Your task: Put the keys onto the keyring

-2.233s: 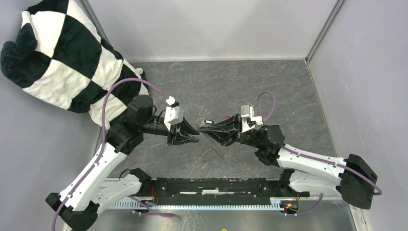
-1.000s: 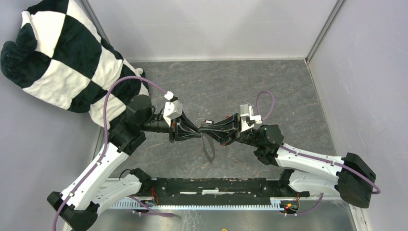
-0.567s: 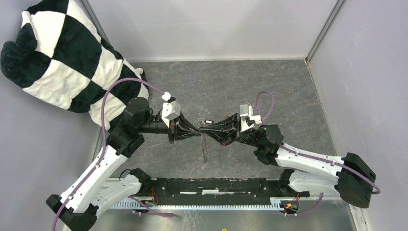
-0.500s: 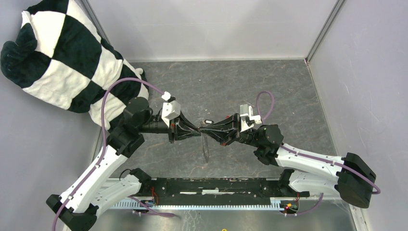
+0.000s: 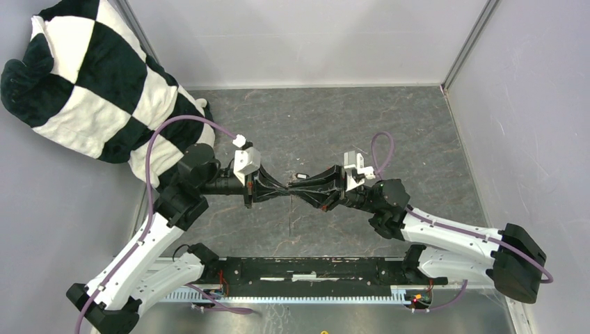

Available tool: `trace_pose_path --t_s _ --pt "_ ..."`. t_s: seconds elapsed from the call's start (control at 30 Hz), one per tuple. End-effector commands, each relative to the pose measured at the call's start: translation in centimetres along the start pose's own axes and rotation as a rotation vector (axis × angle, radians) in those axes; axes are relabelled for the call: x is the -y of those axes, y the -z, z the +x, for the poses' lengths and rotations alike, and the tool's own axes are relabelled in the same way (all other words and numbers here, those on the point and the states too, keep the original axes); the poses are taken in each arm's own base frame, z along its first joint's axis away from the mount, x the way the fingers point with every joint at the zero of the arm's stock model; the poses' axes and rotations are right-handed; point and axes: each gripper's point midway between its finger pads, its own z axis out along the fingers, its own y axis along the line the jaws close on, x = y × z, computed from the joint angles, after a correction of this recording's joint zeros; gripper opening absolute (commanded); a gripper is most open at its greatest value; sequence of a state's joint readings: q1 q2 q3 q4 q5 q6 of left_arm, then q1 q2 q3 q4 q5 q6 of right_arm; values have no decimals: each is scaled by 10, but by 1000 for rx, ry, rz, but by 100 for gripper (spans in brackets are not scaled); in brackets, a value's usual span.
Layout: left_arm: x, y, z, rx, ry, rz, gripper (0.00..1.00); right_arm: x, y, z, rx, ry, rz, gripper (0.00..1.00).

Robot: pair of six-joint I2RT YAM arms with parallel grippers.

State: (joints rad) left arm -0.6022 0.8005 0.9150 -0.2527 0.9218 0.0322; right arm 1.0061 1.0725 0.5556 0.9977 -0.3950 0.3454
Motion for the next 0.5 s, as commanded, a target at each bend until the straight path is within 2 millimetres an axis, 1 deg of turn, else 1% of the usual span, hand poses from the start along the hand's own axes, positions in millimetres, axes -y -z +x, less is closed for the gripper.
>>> trace_pose_path --t_s 0.0,0.1,0.17,0.2,0.27,0.37,0.47 --pt "-2 2 -7 5 -26 -21 2 0 -7 -23 -31 69 3 26" --pt "-2 1 1 -33 -25 -6 2 9 -10 -21 -161 112 -3 34" --pt "-2 1 4 -49 -35 2 2 15 -11 -22 -260 142 -25 36" --pt "-3 1 6 -60 -41 7 2 15 -11 -26 -304 157 -52 37" --pt "-4 1 9 -82 -49 15 2 15 -12 -29 -391 197 -108 39" --pt "-5 1 12 -121 -57 33 2 16 -9 -18 -557 216 -174 39" --pt "-5 1 15 -140 -83 44 2 20 -6 -10 -644 202 -191 41"
